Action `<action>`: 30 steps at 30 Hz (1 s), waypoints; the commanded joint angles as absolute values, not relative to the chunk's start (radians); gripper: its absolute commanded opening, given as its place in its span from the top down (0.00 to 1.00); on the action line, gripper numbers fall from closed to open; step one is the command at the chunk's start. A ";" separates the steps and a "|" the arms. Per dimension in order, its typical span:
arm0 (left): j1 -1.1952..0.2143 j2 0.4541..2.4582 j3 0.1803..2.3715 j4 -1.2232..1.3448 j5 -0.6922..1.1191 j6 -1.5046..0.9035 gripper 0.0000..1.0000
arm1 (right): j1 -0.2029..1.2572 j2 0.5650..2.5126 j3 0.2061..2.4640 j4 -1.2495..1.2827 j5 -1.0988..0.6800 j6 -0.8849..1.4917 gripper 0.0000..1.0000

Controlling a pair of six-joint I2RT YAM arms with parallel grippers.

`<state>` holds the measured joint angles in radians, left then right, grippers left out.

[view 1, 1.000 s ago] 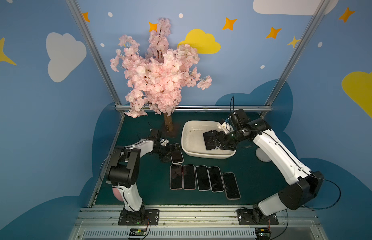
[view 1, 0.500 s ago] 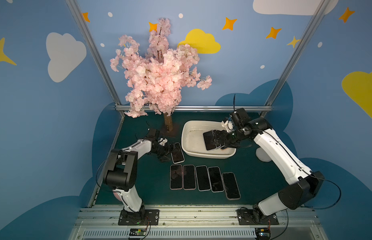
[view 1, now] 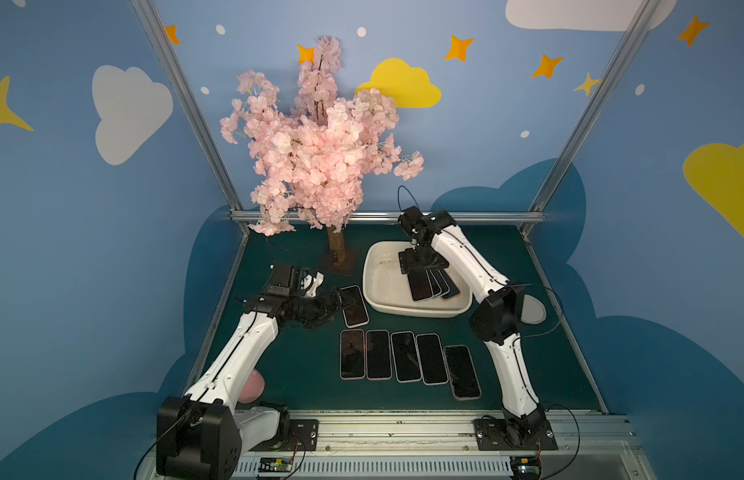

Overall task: Take the phone out of the storage box
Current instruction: Pick up the phone from the storage box.

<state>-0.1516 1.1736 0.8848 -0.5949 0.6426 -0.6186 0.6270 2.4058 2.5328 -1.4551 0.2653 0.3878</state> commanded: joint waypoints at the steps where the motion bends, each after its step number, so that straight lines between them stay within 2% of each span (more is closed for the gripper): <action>1: -0.171 1.147 0.840 -0.654 0.675 -0.635 0.00 | 0.663 2.523 2.658 -1.629 0.430 0.346 0.01; 14: -0.224 1.153 0.837 -0.726 0.652 -0.578 0.00 | 0.666 2.593 2.559 -1.530 0.510 0.331 0.01; 30: -0.232 1.205 0.848 -0.717 0.655 -0.572 0.00 | 0.658 2.641 2.550 -1.448 0.486 0.342 0.02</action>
